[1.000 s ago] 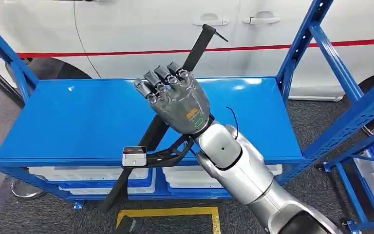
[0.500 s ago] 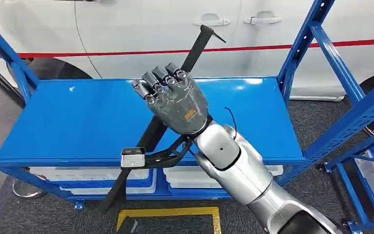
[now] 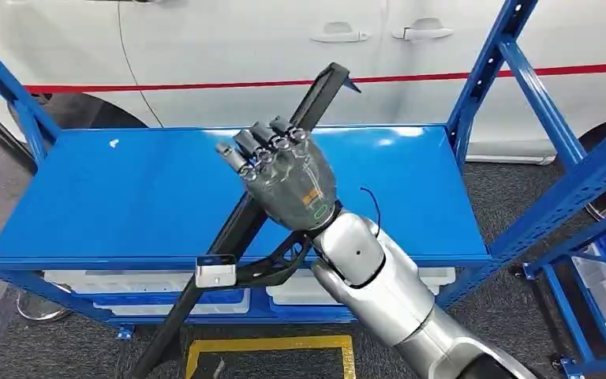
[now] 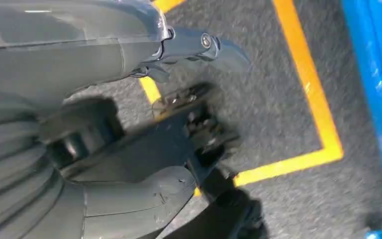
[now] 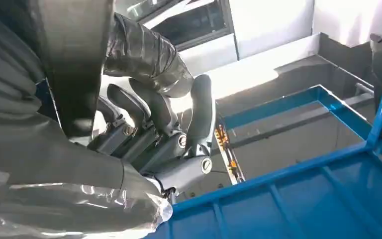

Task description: Take the parts from the cabinet and place them on the table.

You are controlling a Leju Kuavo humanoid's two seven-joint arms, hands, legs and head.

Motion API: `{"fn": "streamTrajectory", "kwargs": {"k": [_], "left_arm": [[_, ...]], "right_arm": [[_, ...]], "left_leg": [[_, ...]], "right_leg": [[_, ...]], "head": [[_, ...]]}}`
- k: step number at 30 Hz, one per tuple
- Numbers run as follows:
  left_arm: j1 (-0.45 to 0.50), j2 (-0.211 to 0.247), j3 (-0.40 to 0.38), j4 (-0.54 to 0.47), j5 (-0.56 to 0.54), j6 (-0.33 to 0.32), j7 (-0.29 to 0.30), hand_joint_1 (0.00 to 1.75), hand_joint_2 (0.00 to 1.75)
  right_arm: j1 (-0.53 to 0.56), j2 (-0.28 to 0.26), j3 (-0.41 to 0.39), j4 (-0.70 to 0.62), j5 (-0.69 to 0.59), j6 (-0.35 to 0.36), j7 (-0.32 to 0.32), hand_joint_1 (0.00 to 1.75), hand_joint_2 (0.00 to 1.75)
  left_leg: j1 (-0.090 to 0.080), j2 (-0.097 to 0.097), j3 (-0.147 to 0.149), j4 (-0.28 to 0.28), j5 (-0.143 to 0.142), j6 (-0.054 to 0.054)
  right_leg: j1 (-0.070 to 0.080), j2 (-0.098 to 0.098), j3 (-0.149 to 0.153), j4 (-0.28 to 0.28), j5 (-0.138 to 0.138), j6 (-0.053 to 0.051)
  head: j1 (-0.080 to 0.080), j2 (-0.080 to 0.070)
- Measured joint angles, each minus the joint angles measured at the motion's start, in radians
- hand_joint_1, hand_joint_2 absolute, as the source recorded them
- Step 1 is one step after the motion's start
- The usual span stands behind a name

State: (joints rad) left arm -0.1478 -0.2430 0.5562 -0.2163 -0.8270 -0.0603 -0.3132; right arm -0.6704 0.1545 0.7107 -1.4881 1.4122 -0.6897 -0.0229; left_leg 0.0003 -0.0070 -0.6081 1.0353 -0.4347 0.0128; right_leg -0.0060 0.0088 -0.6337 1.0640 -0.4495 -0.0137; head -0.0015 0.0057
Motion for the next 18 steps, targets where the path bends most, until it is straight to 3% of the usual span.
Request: {"fn": "streamTrajectory", "kwargs": {"k": [1,2,5,6,7,8,10,11,12,16,17,18], "left_arm": [[0.0,0.0,0.0,0.0,-0.001,0.0,0.0,0.0,1.75],[0.0,0.0,0.0,0.0,-0.001,0.0,0.001,0.0,1.75],[0.0,0.0,0.0,0.0,-0.001,-0.002,0.002,0.0,1.75],[0.001,0.0,0.0,0.0,-0.001,-0.002,0.002,0.0,1.75],[0.001,0.0,0.0,0.0,-0.001,-0.002,0.002,0.0,1.75],[0.001,0.0,0.0,0.0,-0.001,-0.002,0.002,0.0,1.75],[0.0,0.0,0.0,0.0,-0.001,-0.002,0.002,0.0,1.75],[-0.003,0.0,0.0,0.0,-0.002,-0.002,0.002,0.0,1.75],[-0.005,0.0,0.0,0.0,-0.003,-0.002,0.002,0.0,1.75],[-0.004,0.0,0.0,0.0,-0.003,-0.002,0.002,0.0,1.75],[-0.006,-0.001,0.0,0.0,-0.003,-0.002,0.002,0.0,1.75],[-0.009,-0.001,0.0,0.0,-0.003,-0.002,0.002,0.0,1.75]], "right_arm": [[0.005,0.003,0.001,0.0,0.0,0.0,-0.003,1.75,1.75],[0.008,0.008,0.002,-0.001,0.0,0.0,-0.006,1.75,1.75],[0.015,0.015,0.003,-0.003,-0.005,-0.001,-0.006,1.75,1.75],[0.02,0.015,0.003,-0.003,-0.007,-0.001,-0.007,1.75,1.75],[0.025,0.015,0.003,-0.003,-0.007,-0.001,-0.007,1.75,1.75],[0.028,0.015,0.003,-0.003,-0.007,-0.001,-0.008,1.75,1.75],[0.029,0.015,0.004,-0.004,-0.007,-0.002,-0.009,1.75,1.75],[0.029,0.017,0.004,-0.007,-0.007,-0.002,-0.009,1.75,1.75],[0.029,0.018,0.003,-0.01,-0.007,-0.002,-0.01,1.75,1.75],[0.031,0.021,0.003,-0.011,-0.007,-0.004,-0.018,1.75,1.75],[0.032,0.021,0.002,-0.011,-0.008,-0.004,-0.018,1.75,1.75],[0.031,0.021,0.002,-0.011,-0.008,-0.004,-0.019,1.75,1.75]], "left_leg": [[0.001,-0.002,-0.003,0.005,-0.007,-0.005],[0.002,0.001,-0.013,0.027,-0.038,-0.012],[0.008,0.001,-0.077,0.224,-0.17,-0.024],[0.008,0.001,-0.09,0.276,-0.192,-0.025],[0.008,0.001,-0.083,0.284,-0.19,-0.025],[0.008,0.001,-0.051,0.244,-0.168,-0.022],[0.008,0.001,0.063,0.069,-0.102,-0.015],[0.007,0.001,0.113,-0.017,-0.099,-0.01],[-0.001,0.001,0.11,-0.024,-0.097,-0.01],[-0.004,0.001,0.092,-0.037,-0.057,0.012],[0.002,0.009,0.093,-0.044,-0.039,0.02],[0.002,0.01,0.078,-0.046,-0.025,0.034]], "right_leg": [[-0.007,-0.004,-0.002,-0.008,0.007,-0.01],[-0.007,-0.005,-0.004,-0.01,0.011,-0.017],[-0.005,-0.009,-0.022,-0.01,0.024,-0.027],[-0.003,-0.011,-0.029,-0.01,0.03,-0.027],[-0.003,-0.012,-0.037,-0.009,0.036,-0.027],[-0.003,-0.011,-0.045,-0.009,0.044,-0.026],[-0.003,-0.01,-0.057,-0.009,0.058,-0.022],[-0.003,-0.01,-0.06,-0.009,0.066,-0.019],[0.0,-0.01,-0.062,-0.012,0.074,-0.011],[-0.001,-0.007,-0.062,-0.031,0.108,0.016],[-0.004,-0.008,-0.075,-0.013,0.075,0.018],[-0.003,-0.007,-0.091,0.033,0.01,0.019]], "head": [[-0.001,0.0],[-0.001,0.0],[-0.002,0.0],[-0.002,0.0],[-0.001,0.0],[-0.002,0.0],[-0.002,0.0],[-0.002,0.0],[-0.001,0.0],[-0.001,0.0],[-0.001,0.0],[0.0,0.0]]}}
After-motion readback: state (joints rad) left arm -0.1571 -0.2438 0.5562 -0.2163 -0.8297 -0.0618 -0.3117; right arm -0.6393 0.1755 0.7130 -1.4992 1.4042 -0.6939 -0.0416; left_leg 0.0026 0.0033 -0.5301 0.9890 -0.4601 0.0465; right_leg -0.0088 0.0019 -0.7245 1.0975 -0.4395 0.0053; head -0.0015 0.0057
